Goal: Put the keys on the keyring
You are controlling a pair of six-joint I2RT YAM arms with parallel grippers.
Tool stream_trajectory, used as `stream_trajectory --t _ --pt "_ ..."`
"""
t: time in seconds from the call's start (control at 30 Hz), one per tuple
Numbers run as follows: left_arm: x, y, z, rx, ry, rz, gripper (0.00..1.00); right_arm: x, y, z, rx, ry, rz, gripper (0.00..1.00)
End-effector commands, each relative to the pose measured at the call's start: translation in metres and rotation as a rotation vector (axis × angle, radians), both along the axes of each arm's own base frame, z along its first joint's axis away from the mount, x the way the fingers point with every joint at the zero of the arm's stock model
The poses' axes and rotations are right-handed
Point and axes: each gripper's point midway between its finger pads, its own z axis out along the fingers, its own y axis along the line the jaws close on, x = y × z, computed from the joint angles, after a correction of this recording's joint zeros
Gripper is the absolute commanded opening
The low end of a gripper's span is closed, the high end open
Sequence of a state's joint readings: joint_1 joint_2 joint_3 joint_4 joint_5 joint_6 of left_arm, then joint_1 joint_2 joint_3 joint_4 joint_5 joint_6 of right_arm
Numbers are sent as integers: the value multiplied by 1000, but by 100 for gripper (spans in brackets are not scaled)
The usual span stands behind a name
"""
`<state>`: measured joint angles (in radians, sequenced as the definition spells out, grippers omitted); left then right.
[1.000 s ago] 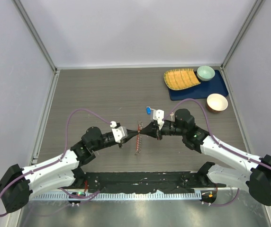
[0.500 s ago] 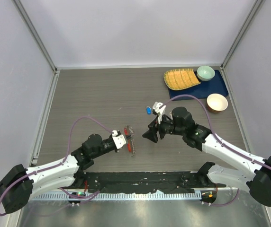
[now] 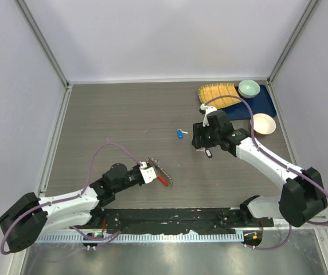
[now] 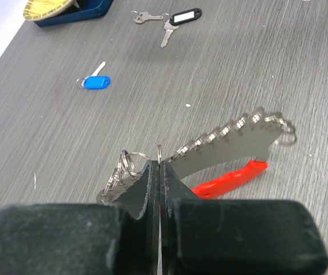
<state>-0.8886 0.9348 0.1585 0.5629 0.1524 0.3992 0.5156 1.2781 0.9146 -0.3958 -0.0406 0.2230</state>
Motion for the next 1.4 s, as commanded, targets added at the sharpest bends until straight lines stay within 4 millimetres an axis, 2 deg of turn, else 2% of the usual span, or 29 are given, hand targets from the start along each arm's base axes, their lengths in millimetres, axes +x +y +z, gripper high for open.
stream_trajectory --t 0.0,0.1,0.13,0.27,0.37,0.57,0.87,1.17,1.37 --pt "8 -10 25 -53 -83 -4 0 22 -25 -1 -40 23 -168 60" --pt "9 -11 21 -40 -73 -1 0 35 -35 -14 -82 45 -211 56" --pt "9 -10 19 -36 -71 1 0 37 -36 -23 -101 69 -219 55" --pt "11 -11 19 -35 -68 8 0 48 -41 -34 -131 78 -243 51" --pt "12 -9 20 -36 -71 19 0 47 -45 -49 -166 104 -236 49" --pt "12 -9 22 -44 -72 23 0 36 -47 -67 -110 144 -223 45" --pt "12 -10 23 -49 -70 20 0 31 -53 -83 -87 143 -231 37" --pt "13 -10 22 -51 -68 24 0 41 -55 -84 -107 109 -216 30" --pt "12 -9 24 -57 -72 24 0 41 -57 -89 -119 117 -218 24"
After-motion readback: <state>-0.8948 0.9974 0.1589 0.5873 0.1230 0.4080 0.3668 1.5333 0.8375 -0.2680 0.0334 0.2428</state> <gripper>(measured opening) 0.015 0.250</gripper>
